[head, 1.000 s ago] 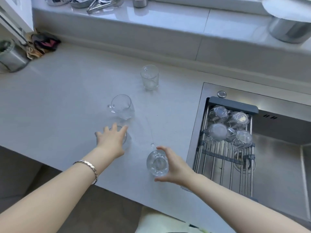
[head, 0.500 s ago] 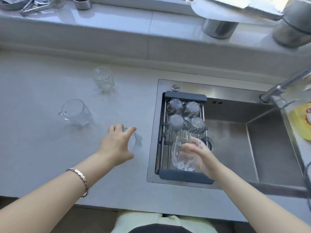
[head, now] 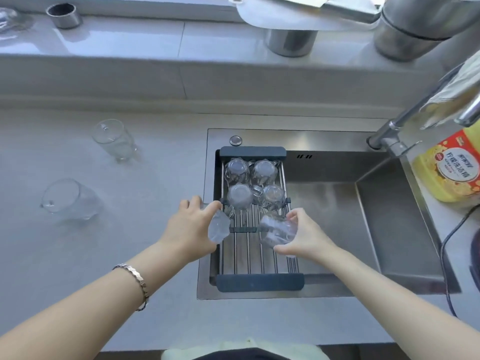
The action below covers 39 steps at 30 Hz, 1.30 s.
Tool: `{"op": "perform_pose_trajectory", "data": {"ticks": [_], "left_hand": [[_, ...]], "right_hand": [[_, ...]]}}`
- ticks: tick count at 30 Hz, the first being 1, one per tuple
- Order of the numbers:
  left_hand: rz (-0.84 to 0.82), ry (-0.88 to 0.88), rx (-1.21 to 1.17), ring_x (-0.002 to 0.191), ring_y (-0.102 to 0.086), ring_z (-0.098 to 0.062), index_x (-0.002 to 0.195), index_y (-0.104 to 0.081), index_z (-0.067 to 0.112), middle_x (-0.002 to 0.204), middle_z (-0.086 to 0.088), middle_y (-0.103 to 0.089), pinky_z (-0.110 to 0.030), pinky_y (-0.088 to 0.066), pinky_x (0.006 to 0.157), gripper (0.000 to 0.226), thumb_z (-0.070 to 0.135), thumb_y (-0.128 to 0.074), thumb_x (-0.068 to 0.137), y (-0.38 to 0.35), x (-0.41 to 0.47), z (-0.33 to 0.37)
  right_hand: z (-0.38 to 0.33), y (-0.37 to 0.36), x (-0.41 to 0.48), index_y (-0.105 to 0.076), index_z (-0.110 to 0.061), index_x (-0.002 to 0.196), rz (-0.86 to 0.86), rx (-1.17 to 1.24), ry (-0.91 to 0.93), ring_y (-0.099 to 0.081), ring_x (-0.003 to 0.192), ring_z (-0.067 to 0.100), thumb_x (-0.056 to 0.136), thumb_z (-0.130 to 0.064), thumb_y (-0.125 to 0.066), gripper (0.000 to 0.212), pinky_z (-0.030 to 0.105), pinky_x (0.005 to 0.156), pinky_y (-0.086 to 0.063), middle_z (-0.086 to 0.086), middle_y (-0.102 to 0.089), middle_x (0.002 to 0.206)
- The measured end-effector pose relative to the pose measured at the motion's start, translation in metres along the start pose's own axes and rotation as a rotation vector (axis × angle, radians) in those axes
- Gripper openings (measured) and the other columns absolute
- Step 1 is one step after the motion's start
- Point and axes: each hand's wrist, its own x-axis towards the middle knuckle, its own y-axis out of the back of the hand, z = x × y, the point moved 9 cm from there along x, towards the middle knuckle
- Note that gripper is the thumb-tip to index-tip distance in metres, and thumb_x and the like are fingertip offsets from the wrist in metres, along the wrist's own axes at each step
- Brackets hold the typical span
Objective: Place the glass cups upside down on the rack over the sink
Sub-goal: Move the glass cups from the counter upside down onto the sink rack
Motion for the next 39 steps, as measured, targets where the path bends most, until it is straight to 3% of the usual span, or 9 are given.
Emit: {"op": "perform_pose_trajectory", "data": {"ticks": [6, 13, 20, 24, 27, 30, 33, 37, 39], "left_hand": [[0.001, 0.075, -0.016, 0.117, -0.036, -0.026, 0.137, -0.035, 0.03, 0.127, -0.006, -0.039, -0.035, -0.051, 0.08, 0.071, 0.026, -0.065, 0.073, 0.003, 0.0, -0.021], [-0.017, 0.144, -0.044, 0.119, -0.035, -0.026, 0.137, -0.034, 0.03, 0.129, -0.006, -0.038, -0.037, -0.052, 0.086, 0.07, 0.03, -0.064, 0.074, 0.0, -0.004, -0.038], [-0.012, 0.127, -0.107, 0.118, -0.037, -0.023, 0.135, -0.035, 0.033, 0.125, -0.003, -0.041, -0.034, -0.049, 0.086, 0.072, 0.034, -0.068, 0.071, 0.002, -0.007, -0.03], [0.032, 0.159, -0.534, 0.097, -0.05, -0.017, 0.125, -0.045, 0.036, 0.104, 0.003, -0.049, -0.032, -0.047, 0.087, 0.072, 0.037, -0.08, 0.062, 0.012, -0.007, -0.011], [-0.036, 0.173, -0.853, 0.084, -0.058, -0.013, 0.118, -0.049, 0.034, 0.096, 0.003, -0.059, -0.026, -0.049, 0.075, 0.066, 0.042, -0.082, 0.062, 0.003, -0.003, 0.013], [-0.163, 0.2, -1.039, 0.091, -0.062, -0.016, 0.125, -0.049, 0.029, 0.112, -0.003, -0.066, -0.022, -0.042, 0.059, 0.08, 0.059, -0.074, 0.056, -0.01, 0.003, 0.034], [-0.244, 0.155, -1.016, 0.085, -0.057, -0.012, 0.132, -0.045, 0.024, 0.127, -0.004, -0.058, -0.019, -0.042, 0.054, 0.069, 0.053, -0.068, 0.074, -0.015, 0.009, 0.049], [-0.328, 0.168, -0.967, 0.089, -0.06, -0.015, 0.139, -0.039, 0.022, 0.132, -0.003, -0.052, -0.023, -0.051, 0.065, 0.06, 0.052, -0.051, 0.088, -0.027, 0.012, 0.052], [-0.263, 0.172, -0.827, 0.091, -0.058, -0.017, 0.14, -0.036, 0.019, 0.117, -0.002, -0.055, -0.027, -0.048, 0.075, 0.056, 0.046, -0.047, 0.092, -0.027, 0.014, 0.041]], "right_hand": [[-0.044, -0.06, 0.046, -0.04, -0.018, 0.124, -0.16, -0.646, 0.311, -0.049, 0.114, 0.031, 0.07, -0.023, -0.069, 0.062, 0.044, 0.095, -0.042, 0.005, -0.047, 0.128], [-0.075, -0.092, 0.055, -0.049, -0.005, 0.118, -0.053, -0.588, 0.635, -0.055, 0.101, 0.034, 0.075, -0.011, -0.071, 0.049, 0.039, 0.081, -0.046, 0.015, -0.048, 0.123], [-0.056, -0.058, 0.038, -0.04, -0.014, 0.133, -0.001, -0.121, 0.47, -0.037, 0.134, 0.017, 0.079, -0.015, -0.071, 0.062, 0.032, 0.114, -0.03, 0.002, -0.035, 0.146], [-0.059, -0.047, 0.0, -0.03, -0.034, 0.132, -0.095, 0.199, 0.442, -0.038, 0.125, -0.001, 0.064, -0.02, -0.085, 0.089, 0.017, 0.108, -0.03, -0.014, -0.038, 0.133], [-0.052, -0.031, -0.017, -0.03, -0.046, 0.121, 0.009, 0.376, 0.463, -0.037, 0.127, -0.006, 0.059, -0.024, -0.086, 0.087, 0.008, 0.104, -0.03, -0.019, -0.038, 0.134], [-0.048, -0.004, -0.028, -0.034, -0.043, 0.121, 0.178, 0.337, 0.56, -0.031, 0.129, -0.009, 0.06, -0.035, -0.078, 0.075, 0.009, 0.108, -0.026, -0.019, -0.033, 0.134], [-0.048, 0.015, -0.037, -0.04, -0.032, 0.122, 0.241, 0.226, 0.625, -0.036, 0.123, -0.014, 0.062, -0.04, -0.074, 0.07, 0.007, 0.105, -0.029, -0.018, -0.04, 0.128], [-0.039, 0.025, -0.032, -0.052, -0.033, 0.119, 0.25, 0.002, 0.477, -0.056, 0.097, 0.006, 0.057, -0.041, -0.077, 0.068, 0.026, 0.089, -0.05, -0.01, -0.055, 0.114], [-0.026, 0.019, -0.02, -0.052, -0.03, 0.123, 0.216, -0.127, 0.302, -0.057, 0.091, 0.015, 0.059, -0.039, -0.079, 0.07, 0.033, 0.086, -0.051, -0.003, -0.054, 0.11]]}}
